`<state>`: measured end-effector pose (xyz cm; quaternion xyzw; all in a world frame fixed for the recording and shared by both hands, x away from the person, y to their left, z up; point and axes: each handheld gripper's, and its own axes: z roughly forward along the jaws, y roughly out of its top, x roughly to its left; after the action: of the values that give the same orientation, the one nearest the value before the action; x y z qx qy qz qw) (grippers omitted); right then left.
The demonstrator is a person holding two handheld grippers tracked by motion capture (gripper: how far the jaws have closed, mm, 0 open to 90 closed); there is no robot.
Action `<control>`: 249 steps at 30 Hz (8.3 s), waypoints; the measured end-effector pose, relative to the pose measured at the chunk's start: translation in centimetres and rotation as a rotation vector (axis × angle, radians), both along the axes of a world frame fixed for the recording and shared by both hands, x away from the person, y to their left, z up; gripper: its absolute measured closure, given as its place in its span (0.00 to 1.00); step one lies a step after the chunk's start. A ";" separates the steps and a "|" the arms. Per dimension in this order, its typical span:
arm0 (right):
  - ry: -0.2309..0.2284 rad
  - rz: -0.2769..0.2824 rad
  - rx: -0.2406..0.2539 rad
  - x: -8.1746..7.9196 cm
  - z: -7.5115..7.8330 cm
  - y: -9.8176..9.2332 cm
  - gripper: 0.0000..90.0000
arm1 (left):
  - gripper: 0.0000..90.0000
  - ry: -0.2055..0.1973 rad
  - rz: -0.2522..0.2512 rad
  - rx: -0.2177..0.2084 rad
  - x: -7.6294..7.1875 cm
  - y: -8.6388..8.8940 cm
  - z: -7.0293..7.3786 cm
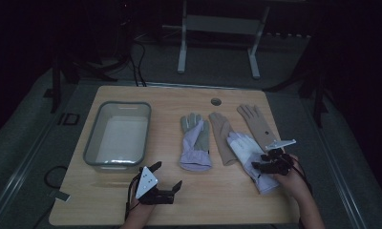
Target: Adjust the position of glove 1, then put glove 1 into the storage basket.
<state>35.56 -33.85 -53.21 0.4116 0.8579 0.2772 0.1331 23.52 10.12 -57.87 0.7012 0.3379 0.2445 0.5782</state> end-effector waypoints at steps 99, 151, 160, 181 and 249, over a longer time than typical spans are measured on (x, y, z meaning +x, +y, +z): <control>-0.023 -0.262 0.222 3.6 2.8 22.5 0.61 | 0.02 0.005 0.005 -0.002 0.0 0.1 0.0; -0.111 -0.015 0.283 -0.5 5.8 9.8 0.22 | 0.07 0.300 -0.061 0.030 4.2 -0.6 6.8; -0.107 -0.023 0.289 2.1 5.4 12.9 0.36 | 0.17 0.372 -0.019 0.130 7.9 -2.6 8.1; 0.140 -0.095 0.270 6.3 -0.8 16.3 0.33 | 0.20 0.689 -0.028 0.137 11.9 -3.6 2.2; 0.009 -0.003 0.367 4.7 9.6 22.9 0.88 | 0.81 0.569 -0.112 0.088 10.7 3.6 12.4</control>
<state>40.29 -10.96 -43.59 0.4315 0.7928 0.4272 0.0522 34.26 13.70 -45.42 0.7836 0.4364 0.0201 0.4417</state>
